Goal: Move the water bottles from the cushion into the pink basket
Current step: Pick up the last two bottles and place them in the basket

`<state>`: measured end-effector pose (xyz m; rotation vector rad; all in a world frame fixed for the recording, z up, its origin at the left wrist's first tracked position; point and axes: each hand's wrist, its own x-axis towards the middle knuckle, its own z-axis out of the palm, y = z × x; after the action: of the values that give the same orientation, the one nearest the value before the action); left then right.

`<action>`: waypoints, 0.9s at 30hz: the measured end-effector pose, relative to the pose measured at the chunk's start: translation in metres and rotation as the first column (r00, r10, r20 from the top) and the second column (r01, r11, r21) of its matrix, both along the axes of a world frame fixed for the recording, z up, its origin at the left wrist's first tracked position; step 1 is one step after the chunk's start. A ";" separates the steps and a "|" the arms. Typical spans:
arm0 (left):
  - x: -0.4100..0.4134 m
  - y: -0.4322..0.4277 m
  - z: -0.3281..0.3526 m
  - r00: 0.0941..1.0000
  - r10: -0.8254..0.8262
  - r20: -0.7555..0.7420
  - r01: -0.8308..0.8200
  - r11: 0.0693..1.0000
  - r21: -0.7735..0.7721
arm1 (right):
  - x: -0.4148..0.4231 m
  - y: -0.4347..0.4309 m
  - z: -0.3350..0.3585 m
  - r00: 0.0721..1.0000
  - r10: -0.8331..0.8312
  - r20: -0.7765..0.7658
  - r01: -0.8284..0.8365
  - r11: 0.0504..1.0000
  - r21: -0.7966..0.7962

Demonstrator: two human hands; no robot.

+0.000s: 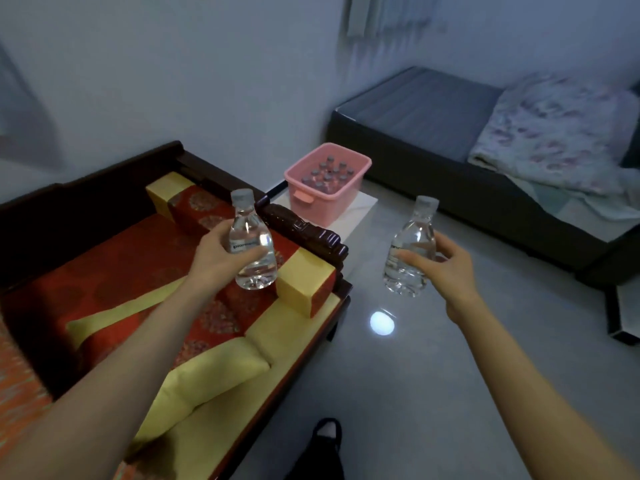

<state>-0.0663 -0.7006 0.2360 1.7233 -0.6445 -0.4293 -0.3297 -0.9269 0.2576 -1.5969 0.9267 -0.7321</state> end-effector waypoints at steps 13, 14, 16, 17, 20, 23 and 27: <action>0.075 -0.243 -0.035 0.998 -0.057 -0.041 0.059 0.998 0.036 | 0.077 -0.222 -0.021 0.995 -0.002 -0.099 0.001 1.000 -0.011; 0.081 -0.258 -0.037 0.997 -0.063 -0.038 0.064 0.997 0.050 | 0.083 -0.238 -0.021 0.995 -0.001 -0.102 0.000 1.000 -0.004; 0.095 -0.287 -0.036 0.996 -0.085 -0.025 0.087 0.993 0.077 | 0.095 -0.269 -0.021 0.994 0.010 -0.108 -0.010 1.000 -0.002; 0.102 -0.301 -0.035 0.995 -0.097 -0.019 0.098 0.992 0.077 | 0.102 -0.287 -0.020 0.994 0.020 -0.111 -0.021 1.000 -0.004; 0.121 -0.349 -0.033 0.998 -0.062 -0.005 0.062 0.996 0.071 | 0.128 -0.348 -0.021 0.991 0.064 -0.114 -0.066 0.998 -0.011; 0.137 -0.394 -0.039 1.000 0.026 -0.010 -0.025 0.997 0.069 | 0.162 -0.413 -0.023 0.980 0.151 -0.133 -0.154 0.988 -0.012; 0.158 -0.440 -0.048 0.989 0.146 -0.024 -0.143 0.985 0.098 | 0.213 -0.489 -0.026 0.945 0.298 -0.137 -0.297 0.954 0.023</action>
<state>0.0920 -1.1401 0.1878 1.8373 -0.4792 -0.3898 -0.1167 -1.4154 0.2317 -1.7549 0.7594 -0.4126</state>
